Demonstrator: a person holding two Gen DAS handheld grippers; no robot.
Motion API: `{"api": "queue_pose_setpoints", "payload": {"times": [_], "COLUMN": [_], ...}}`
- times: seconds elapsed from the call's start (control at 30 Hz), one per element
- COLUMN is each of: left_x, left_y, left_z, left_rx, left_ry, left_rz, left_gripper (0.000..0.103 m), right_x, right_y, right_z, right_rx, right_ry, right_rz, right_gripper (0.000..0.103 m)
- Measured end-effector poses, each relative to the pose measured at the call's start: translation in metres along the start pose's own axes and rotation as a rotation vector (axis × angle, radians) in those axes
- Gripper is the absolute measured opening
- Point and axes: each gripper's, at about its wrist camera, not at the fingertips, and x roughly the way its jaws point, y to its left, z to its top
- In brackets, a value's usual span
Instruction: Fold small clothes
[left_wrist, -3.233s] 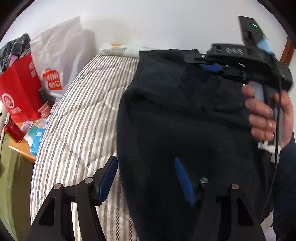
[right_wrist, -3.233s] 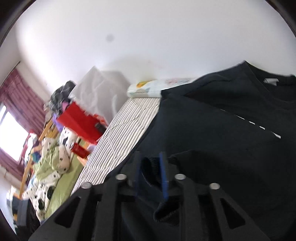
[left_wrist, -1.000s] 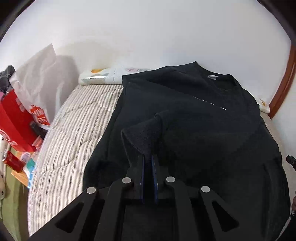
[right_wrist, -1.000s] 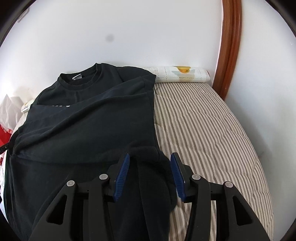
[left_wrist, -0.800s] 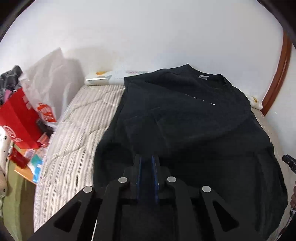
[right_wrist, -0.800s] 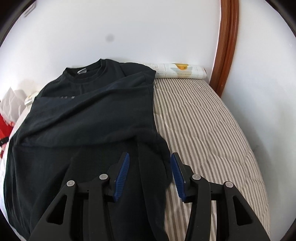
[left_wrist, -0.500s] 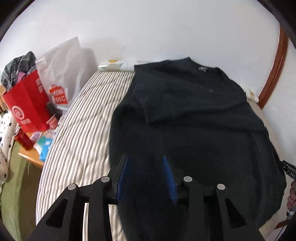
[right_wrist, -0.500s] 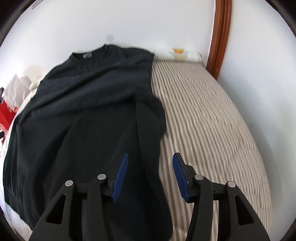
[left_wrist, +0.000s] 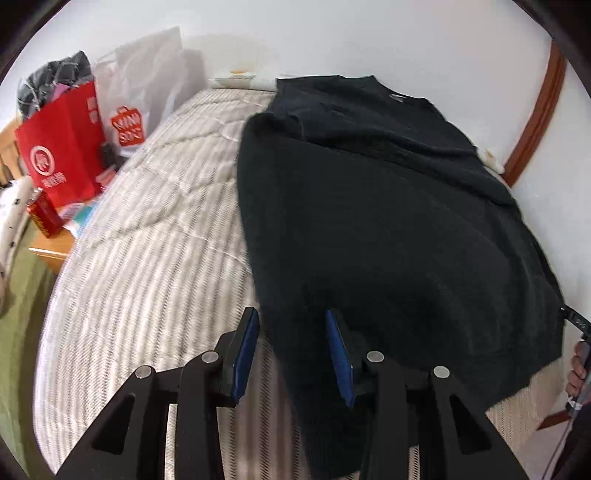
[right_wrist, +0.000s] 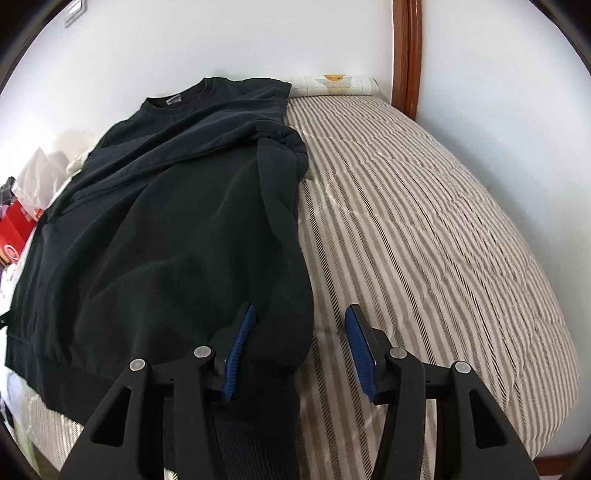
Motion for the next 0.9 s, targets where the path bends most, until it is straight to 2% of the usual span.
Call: {"api": "queue_pose_setpoints", "payload": {"times": [0.13, 0.3, 0.37, 0.4, 0.43, 0.47, 0.5, 0.57, 0.7, 0.9], "left_x": [0.004, 0.013, 0.015, 0.017, 0.017, 0.018, 0.018, 0.016, 0.006, -0.028], "left_y": [-0.005, -0.008, -0.012, -0.016, -0.019, -0.021, -0.022, -0.020, -0.017, -0.010], "left_z": [0.001, 0.010, 0.010, 0.011, 0.011, 0.011, 0.012, 0.014, 0.014, 0.010], "left_rx": [0.013, -0.016, -0.008, 0.002, 0.015, 0.024, 0.021, -0.004, -0.011, -0.002], "left_ry": [-0.013, -0.028, -0.041, -0.043, -0.045, -0.045, -0.042, -0.033, -0.027, -0.079], "left_rz": [-0.005, -0.006, 0.021, 0.044, 0.067, 0.075, 0.070, 0.054, 0.032, -0.030], "left_gripper": [0.039, 0.038, 0.038, 0.034, 0.025, 0.020, 0.012, 0.008, 0.007, 0.007], "right_x": [0.000, 0.012, 0.018, 0.020, 0.023, 0.025, 0.026, 0.026, 0.015, -0.024], "right_y": [0.001, 0.016, 0.026, 0.030, 0.035, 0.040, 0.045, 0.053, 0.057, 0.029], "right_z": [0.000, 0.009, 0.014, 0.016, 0.018, 0.020, 0.021, 0.021, 0.017, 0.013], "right_rx": [0.004, -0.022, -0.038, -0.044, -0.053, -0.064, -0.076, -0.098, -0.119, -0.042], "right_ry": [0.006, -0.001, -0.008, -0.009, -0.012, -0.013, -0.019, -0.021, -0.052, -0.112], "right_rz": [0.052, 0.049, 0.047, 0.042, 0.033, 0.022, 0.023, 0.042, 0.016, 0.123], "right_gripper": [0.050, 0.051, 0.052, 0.052, 0.052, 0.045, 0.028, 0.011, 0.009, 0.008]}}
